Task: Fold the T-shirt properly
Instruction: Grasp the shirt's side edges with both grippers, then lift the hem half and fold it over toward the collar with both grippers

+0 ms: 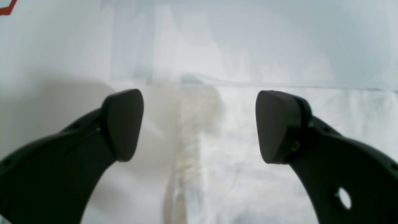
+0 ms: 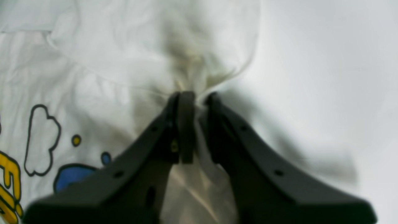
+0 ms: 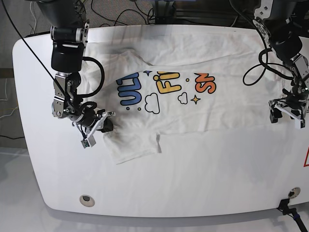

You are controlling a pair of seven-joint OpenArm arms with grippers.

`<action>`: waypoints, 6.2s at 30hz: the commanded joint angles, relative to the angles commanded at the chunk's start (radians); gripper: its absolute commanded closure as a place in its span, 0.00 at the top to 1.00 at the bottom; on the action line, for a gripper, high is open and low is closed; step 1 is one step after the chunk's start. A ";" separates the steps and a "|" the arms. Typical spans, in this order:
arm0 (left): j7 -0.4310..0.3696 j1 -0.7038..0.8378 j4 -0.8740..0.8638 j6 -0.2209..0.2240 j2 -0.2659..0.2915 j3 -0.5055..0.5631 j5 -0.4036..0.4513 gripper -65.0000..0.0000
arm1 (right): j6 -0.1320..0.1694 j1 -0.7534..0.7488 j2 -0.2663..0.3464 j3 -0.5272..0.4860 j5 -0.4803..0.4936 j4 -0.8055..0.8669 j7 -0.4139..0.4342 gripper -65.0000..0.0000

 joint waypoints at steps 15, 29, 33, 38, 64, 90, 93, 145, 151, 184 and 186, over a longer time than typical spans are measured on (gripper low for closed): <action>-0.038 -0.023 -0.140 0.011 0.008 0.008 0.002 0.82 | 0.005 -0.011 0.000 0.000 0.000 0.002 0.000 0.00; -0.038 -0.012 -0.141 0.003 0.049 0.084 0.002 0.69 | 0.005 -0.011 0.000 0.000 -0.002 0.002 0.000 0.00; -0.038 0.008 -0.141 0.003 0.049 0.124 -0.003 0.34 | 0.005 -0.011 0.000 0.000 -0.002 0.002 0.000 0.00; -0.043 0.008 -0.141 0.003 0.044 0.123 -0.003 0.12 | 0.003 -0.011 0.000 0.000 -0.003 0.002 0.000 0.00; -0.038 0.118 0.316 0.002 0.078 0.057 -0.005 0.00 | 0.000 -0.103 0.008 0.057 0.005 0.460 -0.227 0.00; 0.038 0.092 0.219 0.009 0.072 0.012 0.002 0.75 | 0.000 -0.192 -0.002 0.057 -0.005 0.589 -0.270 0.00; 0.038 0.060 0.143 0.003 0.043 0.014 0.002 0.76 | 0.000 -0.192 -0.002 0.057 -0.005 0.589 -0.270 0.00; -0.006 -0.055 -0.129 -0.014 0.066 0.121 -0.006 0.29 | -0.002 -0.186 -0.028 0.054 -0.005 0.522 -0.269 0.00; -0.009 -0.057 -0.129 -0.012 0.068 0.121 -0.006 0.00 | -0.002 -0.187 -0.026 0.055 -0.005 0.520 -0.267 0.00; -0.006 0.368 0.532 -0.014 0.086 0.017 -0.244 0.00 | -0.002 -0.305 0.003 0.058 -0.003 0.893 -0.417 0.00; -0.006 0.399 0.557 -0.014 0.080 0.015 -0.265 0.00 | -0.002 -0.342 0.015 0.058 -0.003 0.928 -0.433 0.00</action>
